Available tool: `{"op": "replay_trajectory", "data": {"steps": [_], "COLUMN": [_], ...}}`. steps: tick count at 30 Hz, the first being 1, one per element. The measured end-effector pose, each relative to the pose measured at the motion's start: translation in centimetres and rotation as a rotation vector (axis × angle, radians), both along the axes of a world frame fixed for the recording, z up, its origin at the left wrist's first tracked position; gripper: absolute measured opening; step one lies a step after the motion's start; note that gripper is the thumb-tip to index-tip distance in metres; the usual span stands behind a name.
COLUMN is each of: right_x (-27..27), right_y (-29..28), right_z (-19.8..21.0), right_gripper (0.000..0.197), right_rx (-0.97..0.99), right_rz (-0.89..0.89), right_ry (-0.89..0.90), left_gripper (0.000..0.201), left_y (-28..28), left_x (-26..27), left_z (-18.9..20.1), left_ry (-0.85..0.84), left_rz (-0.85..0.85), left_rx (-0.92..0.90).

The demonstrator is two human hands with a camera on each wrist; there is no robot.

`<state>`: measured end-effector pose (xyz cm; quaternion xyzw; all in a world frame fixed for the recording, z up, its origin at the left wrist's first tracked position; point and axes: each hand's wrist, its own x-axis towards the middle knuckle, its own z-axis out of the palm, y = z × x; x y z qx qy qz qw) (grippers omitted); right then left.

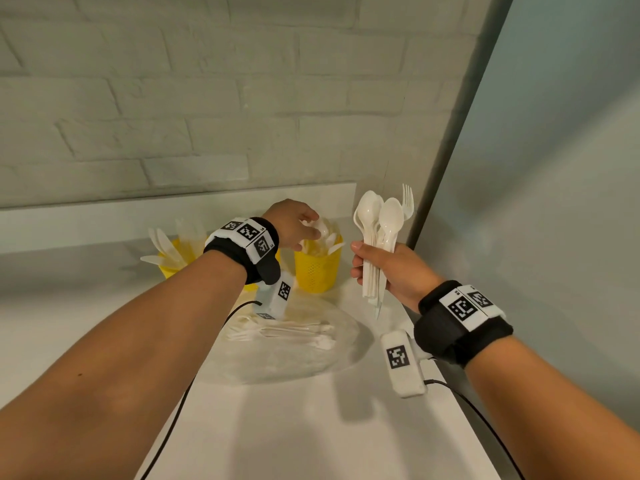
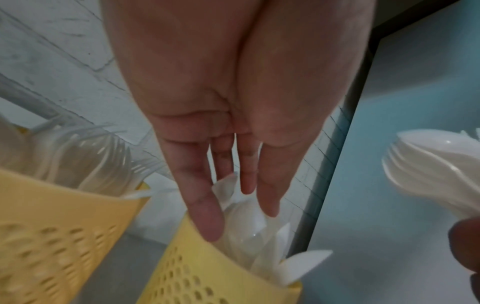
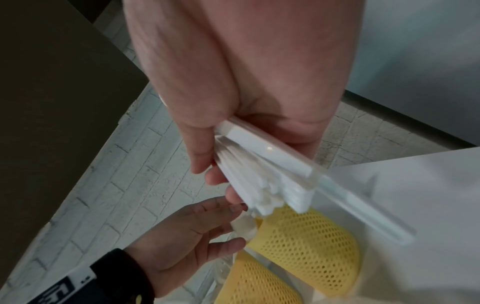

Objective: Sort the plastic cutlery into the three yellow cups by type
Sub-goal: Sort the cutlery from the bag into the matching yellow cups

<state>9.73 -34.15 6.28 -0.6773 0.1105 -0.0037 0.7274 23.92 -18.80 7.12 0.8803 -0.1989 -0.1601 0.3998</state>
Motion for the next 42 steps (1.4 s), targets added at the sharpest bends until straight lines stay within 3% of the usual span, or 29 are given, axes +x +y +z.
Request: {"op": "replay_trajectory", "data": {"steps": [5, 8, 11, 14, 21, 29, 35, 40, 42], "right_x": [0.4, 0.5, 0.8, 0.8, 0.2, 0.1, 0.0, 0.5, 0.7], "right_y": [0.5, 0.7, 1.4, 2.4, 2.4, 2.7, 2.9, 3.3, 3.5], "right_z": [0.0, 0.1, 0.2, 0.3, -0.3, 0.2, 0.2, 0.1, 0.0], "right_gripper": [0.007, 0.010, 0.013, 0.013, 0.025, 0.030, 0.009, 0.021, 0.023], "right_rx": [0.025, 0.053, 0.082, 0.102, 0.166, 0.110, 0.054, -0.067, -0.086], "right_rz": [0.011, 0.033, 0.083, 0.150, 0.204, 0.244, 0.242, 0.211, 0.187], "right_ry": [0.010, 0.012, 0.024, 0.031, 0.028, 0.026, 0.014, -0.018, -0.052], "left_gripper": [0.040, 0.031, 0.038, 0.039, 0.014, 0.021, 0.022, 0.014, 0.020], "left_y": [0.5, 0.7, 0.3, 0.1, 2.7, 3.8, 4.2, 3.6, 3.1], "left_x": [-0.3, -1.5, -3.7, -5.0, -4.8, -4.7, -4.7, -5.2, -5.5], "left_z": [0.7, 2.0, 3.2, 2.8, 1.8, 3.4, 5.0, 4.9, 4.2], "left_ry": [-0.067, -0.174, -0.026, 0.046, 0.253, 0.155, -0.028, -0.100, -0.141], "left_rz": [0.067, 0.077, 0.012, -0.067, -0.122, -0.205, -0.283, -0.247, -0.191], "left_rx": [-0.028, -0.191, -0.368, -0.408, -0.600, -0.470, -0.291, -0.262, -0.320]}}
